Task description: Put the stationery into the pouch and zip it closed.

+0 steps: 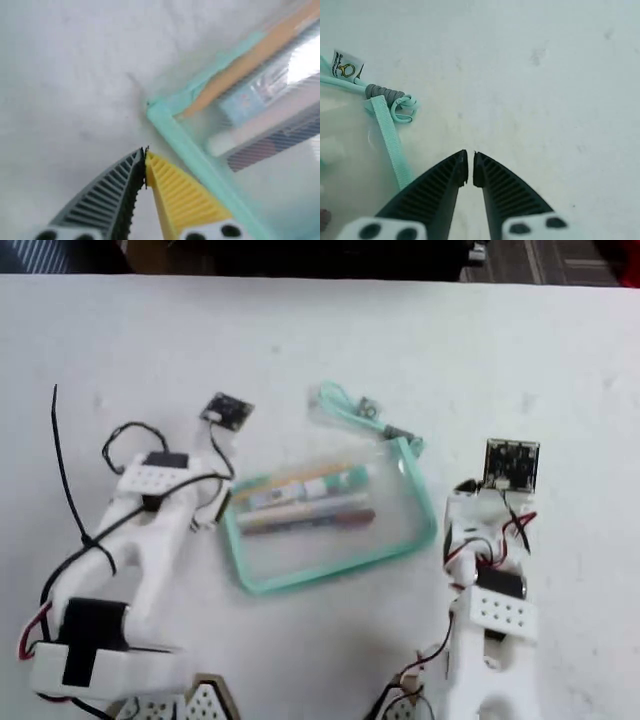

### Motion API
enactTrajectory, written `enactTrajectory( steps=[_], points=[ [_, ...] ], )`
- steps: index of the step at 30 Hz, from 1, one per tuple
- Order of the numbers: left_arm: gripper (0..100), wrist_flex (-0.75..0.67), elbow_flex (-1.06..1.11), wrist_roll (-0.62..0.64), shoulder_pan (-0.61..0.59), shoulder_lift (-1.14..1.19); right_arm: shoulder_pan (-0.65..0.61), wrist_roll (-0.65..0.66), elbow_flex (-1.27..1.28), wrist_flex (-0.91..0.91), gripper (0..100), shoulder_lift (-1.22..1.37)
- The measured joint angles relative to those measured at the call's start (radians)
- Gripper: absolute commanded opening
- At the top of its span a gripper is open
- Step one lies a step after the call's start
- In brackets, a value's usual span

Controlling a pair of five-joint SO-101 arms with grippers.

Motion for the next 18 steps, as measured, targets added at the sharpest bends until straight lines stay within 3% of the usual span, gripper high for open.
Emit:
enactTrajectory(
  steps=[9, 18],
  points=[
    [2, -0.060, -0.011, 0.051, 0.034, 0.003, 0.002, 0.041, -0.238, 0.032, 1.7, 0.420],
    [2, -0.077, -0.026, 0.052, 0.041, 0.052, -0.044, 0.061, -0.284, 0.107, 1.7, 0.451]
  ],
)
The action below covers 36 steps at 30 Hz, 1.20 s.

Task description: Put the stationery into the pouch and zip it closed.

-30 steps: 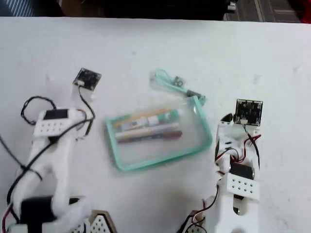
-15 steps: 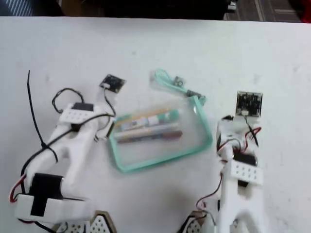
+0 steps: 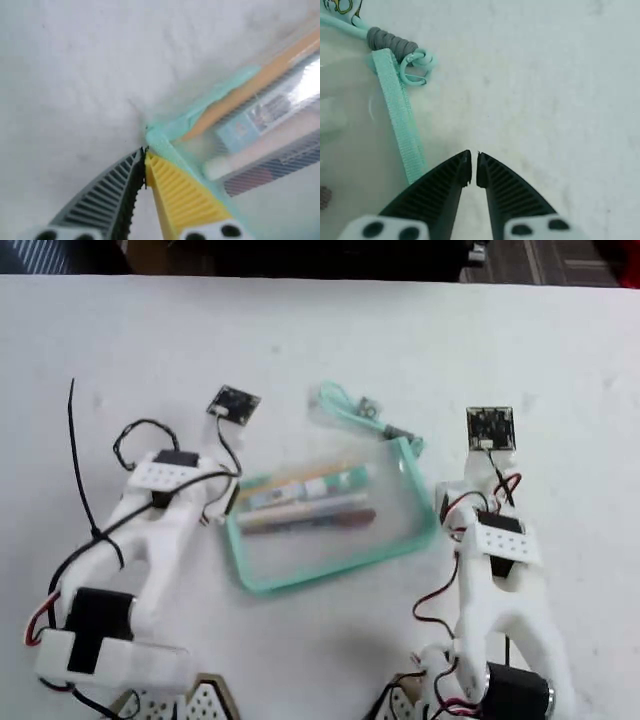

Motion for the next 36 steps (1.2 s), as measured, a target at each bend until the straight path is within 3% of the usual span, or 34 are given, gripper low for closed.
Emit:
enactTrajectory(
  steps=[12, 28, 32, 36],
  points=[
    [2, 0.060, -0.242, 0.094, 0.075, 0.203, -0.005, 0.000, 0.000, 0.000, 1.7, 0.009],
    [2, 0.078, -0.382, 0.127, 0.118, 0.215, -0.005, 0.044, -0.008, 0.014, 1.7, 0.015],
    [2, 0.190, -0.397, 0.150, 0.041, 0.209, -0.005, 0.044, -0.041, 0.069, 1.7, 0.015],
    [2, 0.196, -0.420, 0.187, -0.064, 0.115, -0.005, 0.044, -0.058, 0.080, 1.7, 0.015]
  ],
)
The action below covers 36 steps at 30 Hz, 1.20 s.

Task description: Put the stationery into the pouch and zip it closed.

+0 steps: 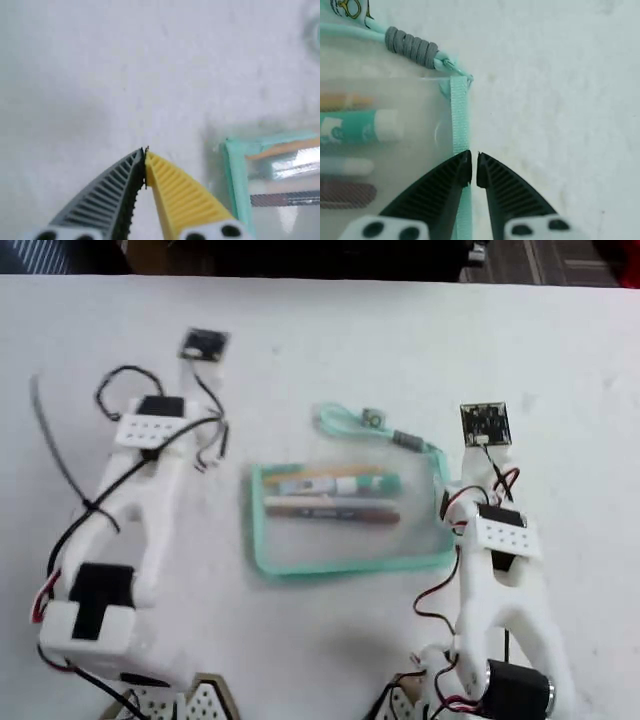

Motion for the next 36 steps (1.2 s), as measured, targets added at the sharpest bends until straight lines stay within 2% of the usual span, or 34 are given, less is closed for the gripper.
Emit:
enactTrajectory(
  steps=[5, 9, 14, 17, 24, 28, 36],
  points=[
    [2, -0.060, -0.002, 0.005, -0.014, -0.081, 0.000, 0.000, -0.025, 0.006, 1.7, 0.015],
    [2, -0.074, 0.035, 0.021, -0.014, -0.084, 0.000, 0.000, -0.109, 0.051, 1.7, 0.150],
    [2, -0.077, 0.066, 0.178, -0.063, -0.084, 0.002, 0.006, -0.358, 0.227, 1.7, 0.393],
    [2, -0.077, 0.066, 0.212, -0.118, -0.084, -0.003, 0.006, -0.445, 0.308, 1.7, 0.462],
    [2, -0.167, 0.133, 0.215, -0.121, -0.084, -0.104, 0.078, -0.473, 0.387, 1.7, 0.471],
    [2, -0.192, 0.146, 0.215, -0.121, -0.084, -0.112, 0.084, -0.473, 0.393, 1.7, 0.471],
    [2, -0.195, 0.146, 0.215, -0.121, -0.106, -0.158, 0.091, -0.334, 0.325, 1.7, 0.353]
  ],
)
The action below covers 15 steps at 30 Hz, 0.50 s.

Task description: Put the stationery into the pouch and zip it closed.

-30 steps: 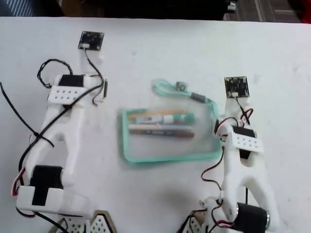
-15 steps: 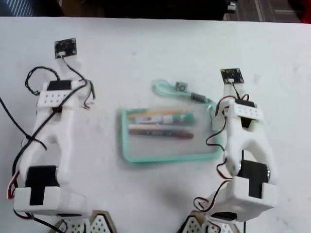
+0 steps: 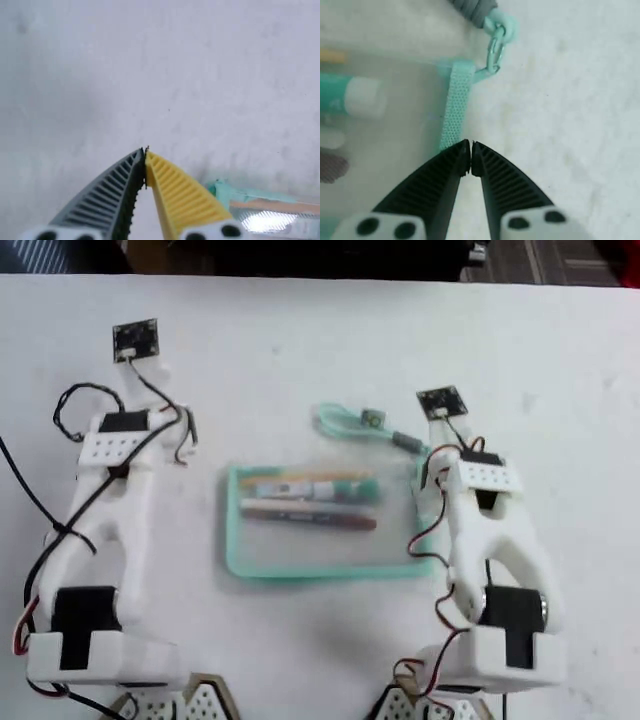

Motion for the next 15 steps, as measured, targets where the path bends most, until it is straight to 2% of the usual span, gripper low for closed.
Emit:
enactTrajectory(
  steps=[8, 15],
  points=[
    [3, 0.000, 0.000, 0.000, 0.005, 0.000, 0.025, 0.000, 0.172, -0.072, 1.6, -0.252],
    [3, 0.000, -0.037, 0.000, 0.017, -0.020, 0.026, 0.000, 0.144, -0.021, 1.6, -0.331]
  ],
)
